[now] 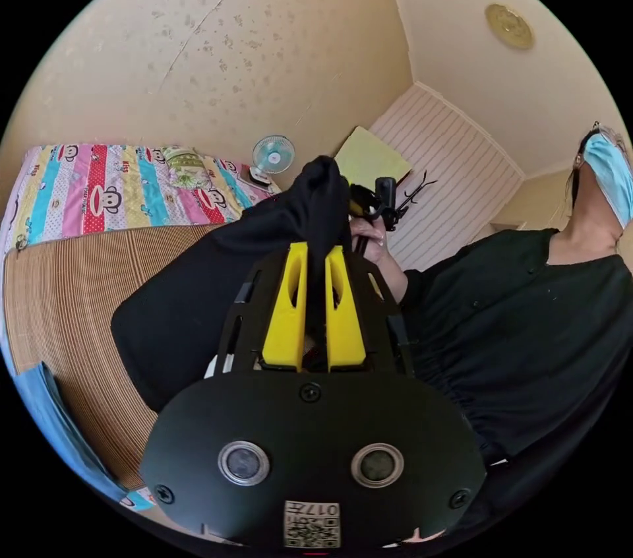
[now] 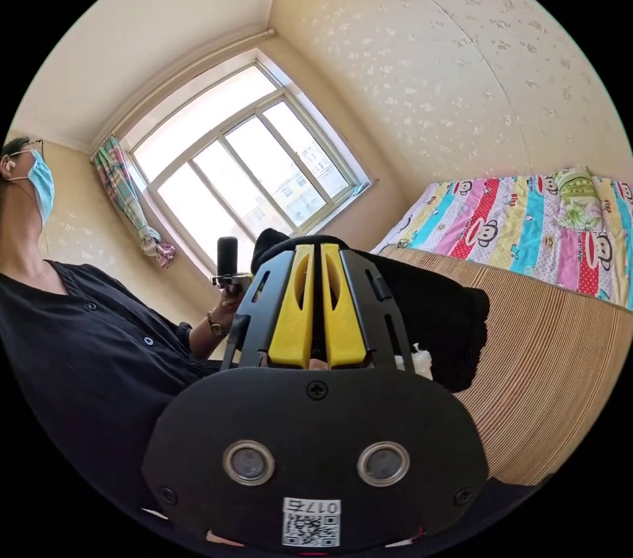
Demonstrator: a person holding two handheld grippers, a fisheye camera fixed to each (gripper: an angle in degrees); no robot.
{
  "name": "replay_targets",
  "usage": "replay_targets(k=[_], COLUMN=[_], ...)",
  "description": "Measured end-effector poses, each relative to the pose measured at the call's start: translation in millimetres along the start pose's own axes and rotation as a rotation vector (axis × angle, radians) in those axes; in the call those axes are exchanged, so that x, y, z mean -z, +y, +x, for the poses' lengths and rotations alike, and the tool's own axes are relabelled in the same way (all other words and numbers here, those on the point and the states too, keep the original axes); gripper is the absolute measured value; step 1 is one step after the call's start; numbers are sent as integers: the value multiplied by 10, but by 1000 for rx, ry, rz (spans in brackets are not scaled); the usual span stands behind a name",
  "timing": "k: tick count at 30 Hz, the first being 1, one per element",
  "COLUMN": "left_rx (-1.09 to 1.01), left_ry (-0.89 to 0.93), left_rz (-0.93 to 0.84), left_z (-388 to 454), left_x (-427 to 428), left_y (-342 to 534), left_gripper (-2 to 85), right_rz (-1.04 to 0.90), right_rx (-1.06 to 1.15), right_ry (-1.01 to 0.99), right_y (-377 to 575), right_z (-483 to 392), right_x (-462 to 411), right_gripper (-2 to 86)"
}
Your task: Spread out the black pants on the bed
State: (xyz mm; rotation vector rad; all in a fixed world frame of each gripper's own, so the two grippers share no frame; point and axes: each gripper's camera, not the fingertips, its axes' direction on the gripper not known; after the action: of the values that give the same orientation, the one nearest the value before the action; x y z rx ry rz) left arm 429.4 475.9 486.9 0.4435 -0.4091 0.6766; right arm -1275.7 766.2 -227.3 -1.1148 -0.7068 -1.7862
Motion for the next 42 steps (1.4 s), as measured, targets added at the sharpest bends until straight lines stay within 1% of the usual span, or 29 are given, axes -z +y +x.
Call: replay_targets(k=[3,6,7,10,12,15,16,17,20,21,23,27,29,30,32,34,36,38,39,40,42], left_rx=[29,19,2,4,12,22,14,-16,-82,-90,-134,-142,-137,-146,-195,-165,-109,-83,-85,-107,-168], left_ry=[39,26,64,78,66,-37,-108,-158,-204,-209,-158,-77,-48,-51,-122,-101,20,197,222,229,181], left_rz=[-56,-95,-95,14,74,94,85,71,81,98,171,155,167,169,169,208,313,478,500,509,504], left_z=[-78,-52,-45,-61,-77,-14,50,137,343,375,474,513,539,563,683,658,526,355,336,356,486], left_x=[-162,-227,-215,-17,124,228,214,173,81,78,73,-18,-7,-3,40,151,357,675,737,824,923], left_y=[32,49,54,107,139,142,130,108,36,28,12,25,72,83,107,100,114,154,149,110,43], left_gripper=[43,17,1,-7,-7,-1,5,45,120,127,134,117,79,66,33,18,8,2,1,0,0], right_rz=[76,134,162,235,235,187,159,145,63,25,-24,-71,-79,-86,-104,-109,-99,-104,-102,-103,-83], right_rx=[25,10,10,5,55,176,219,239,346,380,412,418,407,394,380,381,358,338,338,352,353], right_ry=[-54,-51,-55,-83,-74,-35,-45,-51,-72,-90,-133,-235,-247,-248,-247,-222,-162,-79,-26,-18,-31], right_y=[-18,-39,-37,-42,-87,-216,-277,-306,-436,-476,-513,-555,-579,-600,-638,-709,-816,-932,-980,-1003,-1008], right_z=[-81,-123,-122,-122,-232,-567,-698,-761,-1097,-1228,-1385,-1544,-1544,-1534,-1527,-1548,-1548,-1556,-1578,-1610,-1651], right_x=[89,186,254,426,477,423,355,314,55,-67,-251,-542,-587,-613,-660,-675,-626,-560,-507,-463,-408], right_gripper=[11,10,10,10,10,10,10,10,10,10,10,12,13,13,15,18,20,21,22,23,24])
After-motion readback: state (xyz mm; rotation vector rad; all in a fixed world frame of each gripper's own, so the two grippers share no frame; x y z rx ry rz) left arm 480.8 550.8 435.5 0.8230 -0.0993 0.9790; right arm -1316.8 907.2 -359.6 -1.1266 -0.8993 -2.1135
